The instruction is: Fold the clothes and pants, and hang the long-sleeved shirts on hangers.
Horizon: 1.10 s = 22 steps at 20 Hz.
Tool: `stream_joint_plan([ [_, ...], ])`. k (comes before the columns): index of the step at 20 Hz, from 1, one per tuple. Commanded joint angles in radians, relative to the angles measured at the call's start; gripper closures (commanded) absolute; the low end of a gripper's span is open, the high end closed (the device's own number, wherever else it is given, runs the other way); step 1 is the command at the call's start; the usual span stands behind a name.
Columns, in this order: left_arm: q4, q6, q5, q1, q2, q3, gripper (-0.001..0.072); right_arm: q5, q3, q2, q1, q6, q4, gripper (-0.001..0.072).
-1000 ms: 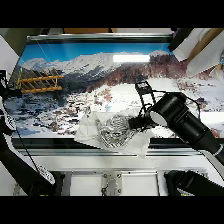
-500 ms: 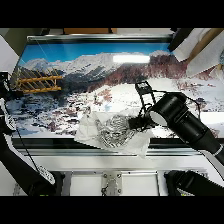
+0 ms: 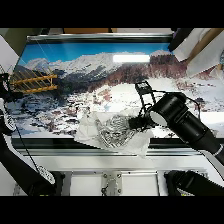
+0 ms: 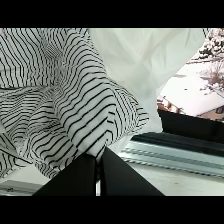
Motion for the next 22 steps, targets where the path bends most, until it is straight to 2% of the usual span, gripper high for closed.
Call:
stream_joint_plan([
  [1,0.006,-0.002,-0.001,0.0,0.033,0.002,0.0697,0.0,0.0,0.0,0.001,0.0,0.0,0.0693],
  [8,0.005,-0.071,-0.041,-0.008,0.192,0.002,0.0697,0.0,0.0,0.0,0.001,0.0,0.0,0.0692],
  [13,-0.006,-0.066,-0.143,-0.071,0.364,0.001,0.0696,0.0,0.0,0.0,0.001,0.0,0.0,0.0692],
  [15,-0.12,0.015,-0.195,-0.106,0.441,0.001,0.0697,0.0,0.0,0.0,0.001,0.0,0.0,0.0693],
  [20,-0.572,0.403,-0.445,-0.201,0.62,0.001,0.0696,0.0,0.0,0.0,0.001,0.0,0.0,0.0693],
  [22,-0.687,0.512,-0.575,-0.239,0.669,0.001,0.0697,0.0,0.0,0.0,0.001,0.0,0.0,0.0693],
])
